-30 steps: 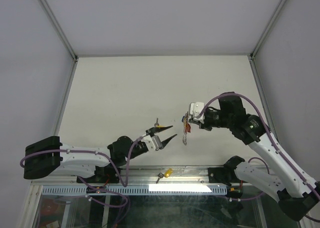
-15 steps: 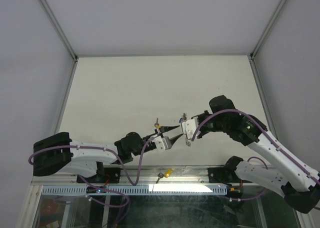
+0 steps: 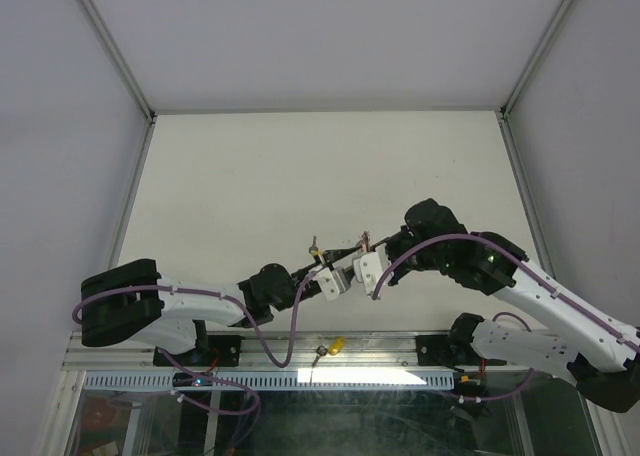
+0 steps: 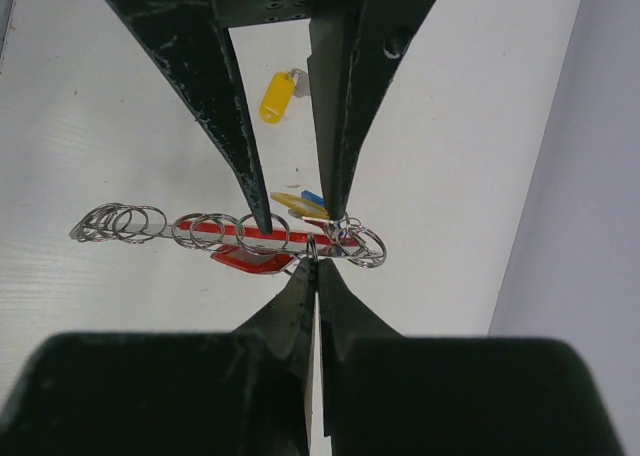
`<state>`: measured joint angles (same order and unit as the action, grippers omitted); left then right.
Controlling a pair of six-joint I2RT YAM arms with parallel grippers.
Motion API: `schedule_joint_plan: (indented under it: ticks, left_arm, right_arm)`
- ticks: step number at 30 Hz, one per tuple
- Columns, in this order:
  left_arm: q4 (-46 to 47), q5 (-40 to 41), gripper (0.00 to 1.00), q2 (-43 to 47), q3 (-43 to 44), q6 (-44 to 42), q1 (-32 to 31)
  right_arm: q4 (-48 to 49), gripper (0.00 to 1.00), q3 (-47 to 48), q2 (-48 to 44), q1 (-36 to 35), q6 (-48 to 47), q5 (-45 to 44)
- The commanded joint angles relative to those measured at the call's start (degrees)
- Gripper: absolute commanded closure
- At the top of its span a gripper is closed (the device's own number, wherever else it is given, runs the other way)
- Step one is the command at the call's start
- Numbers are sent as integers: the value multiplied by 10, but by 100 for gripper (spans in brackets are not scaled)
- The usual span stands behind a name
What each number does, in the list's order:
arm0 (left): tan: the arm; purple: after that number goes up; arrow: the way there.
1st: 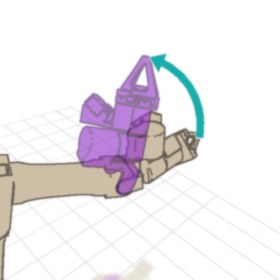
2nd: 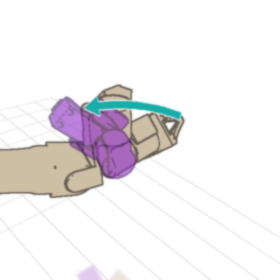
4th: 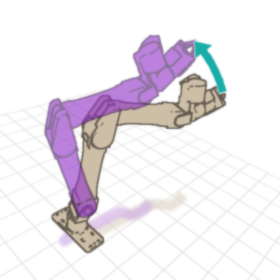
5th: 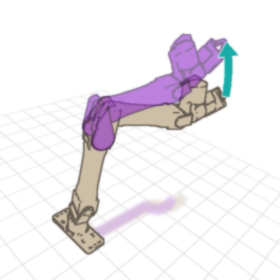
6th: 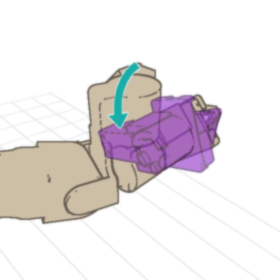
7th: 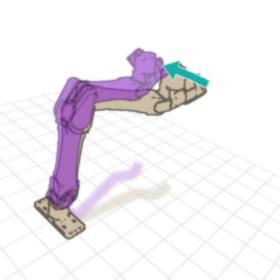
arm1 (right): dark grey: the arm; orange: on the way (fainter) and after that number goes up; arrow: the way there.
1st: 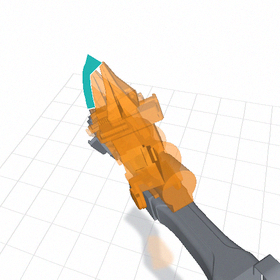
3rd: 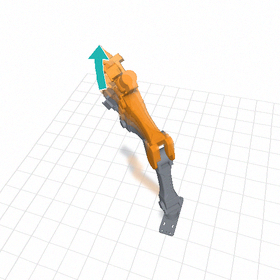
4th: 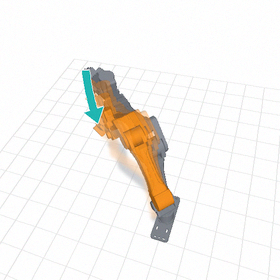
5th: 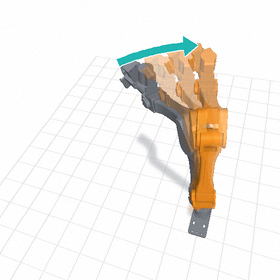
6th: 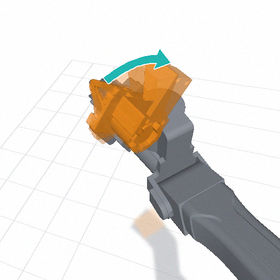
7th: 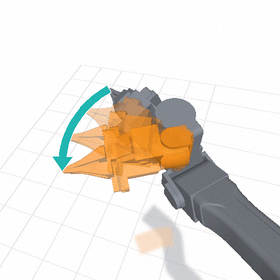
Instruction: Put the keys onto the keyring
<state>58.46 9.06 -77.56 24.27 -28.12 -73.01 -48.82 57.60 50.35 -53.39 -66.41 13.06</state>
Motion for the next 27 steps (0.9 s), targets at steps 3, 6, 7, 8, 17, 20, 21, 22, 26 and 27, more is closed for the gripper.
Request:
schedule_joint_plan:
  ticks: [3, 6, 7, 8, 17, 20, 21, 22, 26, 27]
  left_arm:
    - [55, 22, 70, -5, 22, -3, 4]
    - [54, 12, 72, -6, 24, -3, 4]
    - [53, 8, 73, -6, 25, -3, 4]
    - [51, 5, 74, -7, 26, -1, 4]
    - [36, -7, 82, -10, 34, -3, 4]
    - [26, -8, 83, -12, 38, -5, 4]
    - [22, -9, 83, -13, 40, -5, 4]
    - [17, -9, 83, -13, 42, -5, 4]
    - [-10, -14, 82, -14, 51, -5, 4]
    - [-13, -15, 82, -14, 52, -5, 4]
  right_arm:
    - [26, 100, 22, 0, -15, 3, -8]
    - [36, 100, 19, 0, -18, 7, -3]
    - [39, 100, 19, 0, -19, 9, 1]
    - [41, 100, 19, 1, -20, 10, 3]
    - [48, 100, 14, -1, -25, 19, 14]
    - [52, 100, 10, -1, -27, 20, 17]
    - [53, 100, 9, 0, -27, 21, 19]
    - [54, 100, 8, 1, -28, 22, 21]
    - [61, 100, 2, 4, -32, 25, 25]
    - [66, 100, 0, 5, -33, 26, 25]
